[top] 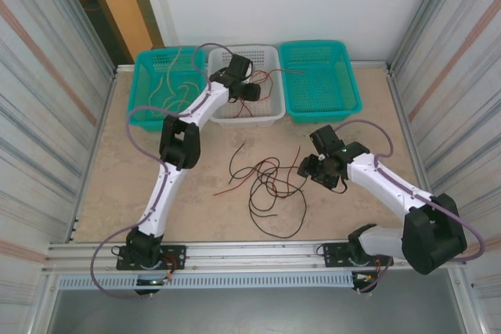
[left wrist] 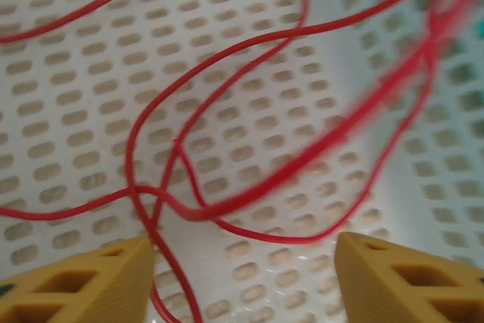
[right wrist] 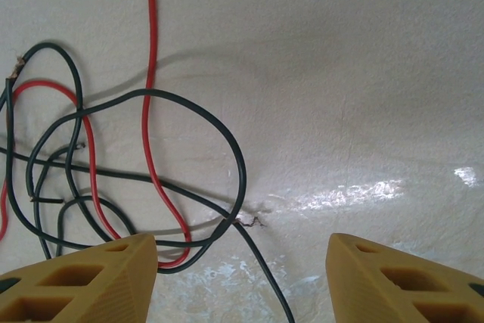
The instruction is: Untangle the cables
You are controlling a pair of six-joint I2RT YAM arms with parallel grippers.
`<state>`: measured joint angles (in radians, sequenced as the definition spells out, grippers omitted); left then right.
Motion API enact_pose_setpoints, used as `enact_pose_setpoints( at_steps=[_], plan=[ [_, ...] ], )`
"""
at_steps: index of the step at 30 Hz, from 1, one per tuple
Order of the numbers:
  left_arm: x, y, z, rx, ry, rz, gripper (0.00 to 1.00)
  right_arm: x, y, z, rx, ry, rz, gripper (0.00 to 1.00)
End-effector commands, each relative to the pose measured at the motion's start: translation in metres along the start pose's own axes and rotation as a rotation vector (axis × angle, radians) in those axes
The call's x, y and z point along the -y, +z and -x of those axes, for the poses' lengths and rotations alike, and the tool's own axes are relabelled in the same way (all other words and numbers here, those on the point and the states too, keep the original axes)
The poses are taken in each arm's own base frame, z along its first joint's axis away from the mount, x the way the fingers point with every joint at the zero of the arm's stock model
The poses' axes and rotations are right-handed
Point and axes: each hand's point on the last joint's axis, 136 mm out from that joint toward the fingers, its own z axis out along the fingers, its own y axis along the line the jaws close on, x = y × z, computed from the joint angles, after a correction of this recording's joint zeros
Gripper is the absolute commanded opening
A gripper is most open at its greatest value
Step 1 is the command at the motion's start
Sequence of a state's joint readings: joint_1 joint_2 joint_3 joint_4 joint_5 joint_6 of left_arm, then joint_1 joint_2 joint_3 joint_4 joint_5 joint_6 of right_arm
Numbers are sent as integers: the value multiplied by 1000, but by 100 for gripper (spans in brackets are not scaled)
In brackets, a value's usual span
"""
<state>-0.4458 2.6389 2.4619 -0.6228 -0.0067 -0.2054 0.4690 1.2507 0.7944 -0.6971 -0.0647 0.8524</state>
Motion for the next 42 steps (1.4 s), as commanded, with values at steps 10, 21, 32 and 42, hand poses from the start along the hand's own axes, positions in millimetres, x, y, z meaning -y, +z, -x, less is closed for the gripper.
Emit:
enact_pose_setpoints(
  at_steps=[10, 21, 32, 42],
  plan=[
    [-76, -53, 58, 194, -189, 230, 0, 2, 17, -2, -41, -25, -16, 52],
    [-12, -149, 92, 300, -250, -110, 33, -6, 27, -1, -58, -39, 5, 57],
    [39, -306, -18, 301, -149, -335, 37, -10, 54, 10, -46, -86, 8, 33],
    [48, -345, -125, 195, -60, -400, 43, -55, 8, 25, 86, -268, 29, 0]
  ],
)
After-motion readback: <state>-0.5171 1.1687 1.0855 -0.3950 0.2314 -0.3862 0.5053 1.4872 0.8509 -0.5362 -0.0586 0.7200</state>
